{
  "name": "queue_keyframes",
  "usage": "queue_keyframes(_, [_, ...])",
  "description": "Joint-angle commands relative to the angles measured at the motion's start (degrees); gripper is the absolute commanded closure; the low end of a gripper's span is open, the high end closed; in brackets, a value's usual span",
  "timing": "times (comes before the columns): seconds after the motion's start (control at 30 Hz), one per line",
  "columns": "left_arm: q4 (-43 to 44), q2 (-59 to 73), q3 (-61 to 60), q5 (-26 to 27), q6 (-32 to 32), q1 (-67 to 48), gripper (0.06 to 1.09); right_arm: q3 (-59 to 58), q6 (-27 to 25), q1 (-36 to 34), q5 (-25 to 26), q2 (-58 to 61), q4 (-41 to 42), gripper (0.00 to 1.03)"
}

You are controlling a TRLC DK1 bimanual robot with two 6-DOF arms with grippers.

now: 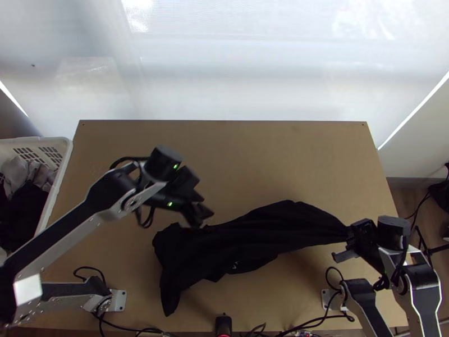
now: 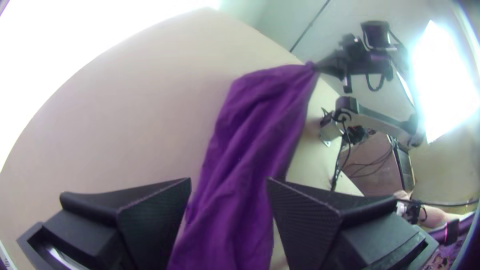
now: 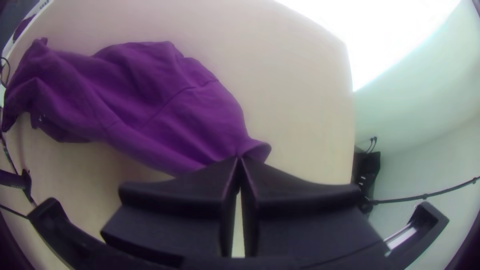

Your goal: Fold the t-shirt

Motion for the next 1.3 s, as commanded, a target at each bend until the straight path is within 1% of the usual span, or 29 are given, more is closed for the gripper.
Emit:
queue_keyframes(0.0, [5.4, 17.6, 12.8, -0.1, 1.3, 2.5, 0.33, -0.4, -0.3, -3.6, 0.2, -2.9, -2.2, 1.0])
queue_keyframes(0.07, [6.0, 22.6, 15.3, -0.1, 1.3, 1.9, 0.33, -0.3, -0.4, -4.2, 0.3, -2.9, -2.3, 1.0])
queue_keyframes(0.3, [7.7, 35.4, 22.9, -0.1, -0.8, -4.5, 0.33, -1.1, -1.5, -9.7, 0.4, -4.2, -1.9, 1.0])
queue_keyframes(0.47, [7.5, 41.8, 26.8, 0.0, -1.6, -9.1, 0.33, -1.0, -1.3, -10.4, 0.3, -4.3, -1.3, 1.0])
queue_keyframes(0.83, [8.0, 46.8, 29.1, -0.3, -2.1, -13.4, 0.33, -0.2, -1.1, -10.3, 0.1, -3.9, -0.8, 1.0])
queue_keyframes(0.9, [8.7, 47.4, 29.2, -2.3, -2.1, -13.7, 0.33, 0.2, -1.1, -10.3, 0.1, -3.8, -0.8, 1.0])
queue_keyframes(0.97, [9.8, 47.6, 29.2, -5.6, -1.9, -13.7, 0.33, 0.6, -0.9, -10.3, 0.1, -3.7, -0.8, 1.0])
queue_keyframes(1.03, [10.1, 47.7, 29.4, -7.0, -1.7, -13.3, 0.33, 0.7, -0.8, -10.3, 0.1, -3.7, -0.8, 1.0])
queue_keyframes(1.27, [9.8, 48.6, 29.6, -6.9, -0.9, -13.5, 0.34, 0.9, -0.5, -10.2, 0.0, -3.8, -0.7, 1.0])
